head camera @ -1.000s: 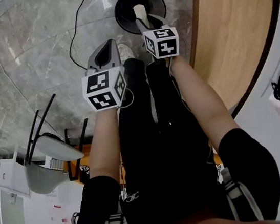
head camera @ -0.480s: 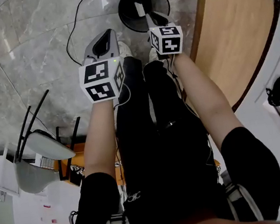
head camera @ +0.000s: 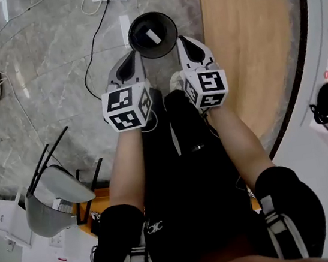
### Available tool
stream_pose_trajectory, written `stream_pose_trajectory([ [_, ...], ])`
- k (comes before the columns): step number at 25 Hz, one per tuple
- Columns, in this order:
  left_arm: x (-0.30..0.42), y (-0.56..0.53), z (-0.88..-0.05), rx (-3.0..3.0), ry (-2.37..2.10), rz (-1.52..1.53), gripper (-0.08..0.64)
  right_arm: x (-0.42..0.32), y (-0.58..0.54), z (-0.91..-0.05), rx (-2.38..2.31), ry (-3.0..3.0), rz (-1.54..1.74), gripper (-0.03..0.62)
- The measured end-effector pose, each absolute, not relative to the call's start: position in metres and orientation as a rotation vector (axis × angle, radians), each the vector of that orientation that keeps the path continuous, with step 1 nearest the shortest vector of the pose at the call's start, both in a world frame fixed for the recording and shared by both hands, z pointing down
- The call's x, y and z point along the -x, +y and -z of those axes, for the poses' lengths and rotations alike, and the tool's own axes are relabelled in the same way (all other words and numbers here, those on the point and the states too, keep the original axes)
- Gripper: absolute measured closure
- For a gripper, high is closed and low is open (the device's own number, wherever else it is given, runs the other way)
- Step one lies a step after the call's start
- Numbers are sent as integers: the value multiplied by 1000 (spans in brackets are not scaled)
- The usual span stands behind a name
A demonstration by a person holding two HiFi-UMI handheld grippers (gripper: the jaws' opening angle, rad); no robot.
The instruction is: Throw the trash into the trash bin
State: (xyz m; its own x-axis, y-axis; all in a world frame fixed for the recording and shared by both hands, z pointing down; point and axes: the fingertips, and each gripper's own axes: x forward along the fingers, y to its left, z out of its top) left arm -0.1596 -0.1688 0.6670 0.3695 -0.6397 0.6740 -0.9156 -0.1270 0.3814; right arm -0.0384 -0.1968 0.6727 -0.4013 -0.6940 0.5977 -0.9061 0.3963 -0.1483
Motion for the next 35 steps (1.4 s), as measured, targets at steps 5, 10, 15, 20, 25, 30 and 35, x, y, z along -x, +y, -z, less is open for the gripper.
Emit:
stream_pose_trajectory([
  [5, 125, -172, -570, -1951, -1355, -402, 548, 10, -201, -540, -1540, -2339, -574, 580],
  [10, 98, -169, -468, -2045, -1376, -385, 548, -18, -190, -424, -1626, -2457, -635, 580],
  [15, 77, -184, -357, -2206, -1417, -336, 548, -43, -195, -317, -1697, -2523, -452, 580],
  [20, 69, -185, -264, -2306, -1476, -272, 546, -65, -199, -245, -1789, -2489, -292, 580],
  [25, 73, -183, -183, -2420, -1572, -219, 548, -63, -202, -181, -1806, -2571, -219, 580],
  [30, 80, -174, -134, -2480, -1637, -102, 548, -54, -194, -127, -1773, -2667, -97, 580],
  [35, 85, -170, -111, -2509, -1658, -41, 548, -51, -185, -97, -1793, -2689, -24, 580],
])
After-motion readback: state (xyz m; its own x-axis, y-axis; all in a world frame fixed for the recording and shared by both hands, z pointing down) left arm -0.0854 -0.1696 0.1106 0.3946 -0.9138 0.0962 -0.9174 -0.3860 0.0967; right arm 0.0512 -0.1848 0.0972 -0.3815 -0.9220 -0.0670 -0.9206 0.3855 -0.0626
